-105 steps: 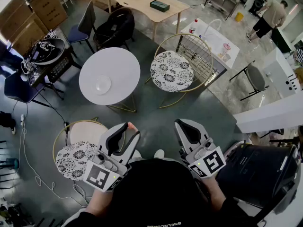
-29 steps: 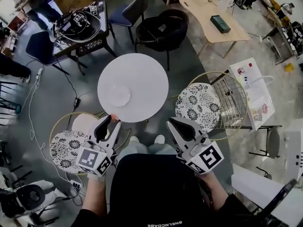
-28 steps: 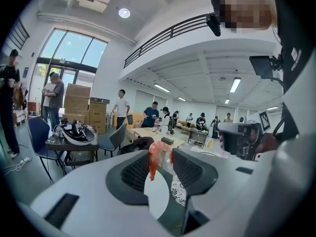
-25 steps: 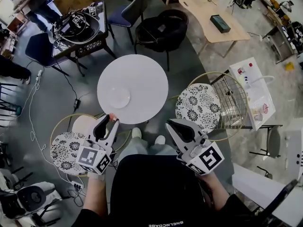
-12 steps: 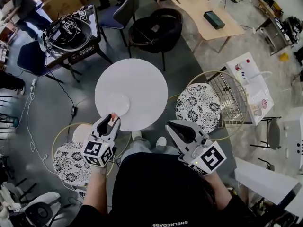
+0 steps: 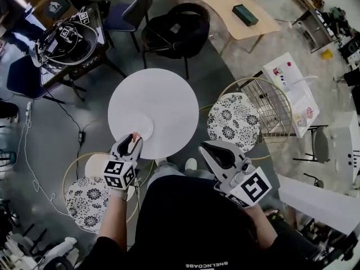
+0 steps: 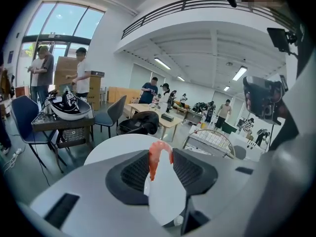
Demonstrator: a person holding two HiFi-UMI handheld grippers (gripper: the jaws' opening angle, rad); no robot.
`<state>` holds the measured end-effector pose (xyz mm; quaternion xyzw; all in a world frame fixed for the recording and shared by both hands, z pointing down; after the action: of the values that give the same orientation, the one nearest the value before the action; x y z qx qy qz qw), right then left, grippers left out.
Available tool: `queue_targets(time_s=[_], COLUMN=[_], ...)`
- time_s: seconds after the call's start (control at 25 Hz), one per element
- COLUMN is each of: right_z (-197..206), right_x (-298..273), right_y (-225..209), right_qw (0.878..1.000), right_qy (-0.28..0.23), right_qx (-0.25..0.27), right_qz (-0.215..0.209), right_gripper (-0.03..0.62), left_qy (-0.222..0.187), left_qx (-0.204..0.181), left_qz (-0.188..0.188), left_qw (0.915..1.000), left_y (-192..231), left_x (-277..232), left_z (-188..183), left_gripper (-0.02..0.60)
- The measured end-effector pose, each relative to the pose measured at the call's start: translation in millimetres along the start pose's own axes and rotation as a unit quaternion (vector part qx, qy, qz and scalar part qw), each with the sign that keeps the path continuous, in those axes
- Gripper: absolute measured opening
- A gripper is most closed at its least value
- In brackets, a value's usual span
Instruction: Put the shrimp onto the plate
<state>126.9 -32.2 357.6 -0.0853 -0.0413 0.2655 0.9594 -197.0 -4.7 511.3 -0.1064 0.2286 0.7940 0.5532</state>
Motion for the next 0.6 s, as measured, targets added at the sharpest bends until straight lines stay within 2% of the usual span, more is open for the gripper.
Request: queue_targets(time_s=[0.36,0.6], right_z=[8,9], right_x=[-25,-34], right_y=[6,7], right_qw=[0.999,0.997], right_qy=[0.024,0.039], right_qx=[0.003,0.009], right_qz=[0.039,0.065], right_gripper=[0.017,0.017], left_qy=[0.060,0.091], left_qx=[0.003,0.007], left_qz=[0.021,0.038], left_qw=[0.9979,0.9951], left_y=[47,64], left_x=[-39,-64], left_z=[33,54], left_gripper=[0.152,0.152])
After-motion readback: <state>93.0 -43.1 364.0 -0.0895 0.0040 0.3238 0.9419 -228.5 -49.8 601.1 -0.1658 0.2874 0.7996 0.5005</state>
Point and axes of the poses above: the fingertips, and each gripper's own axes: x backward along the fingers, y to its left, z out of its underside, the point moved 10 cm from there along x, backward along the fingers, and after that the axes turned 8 degrees about -y, right-handed, at the moved point
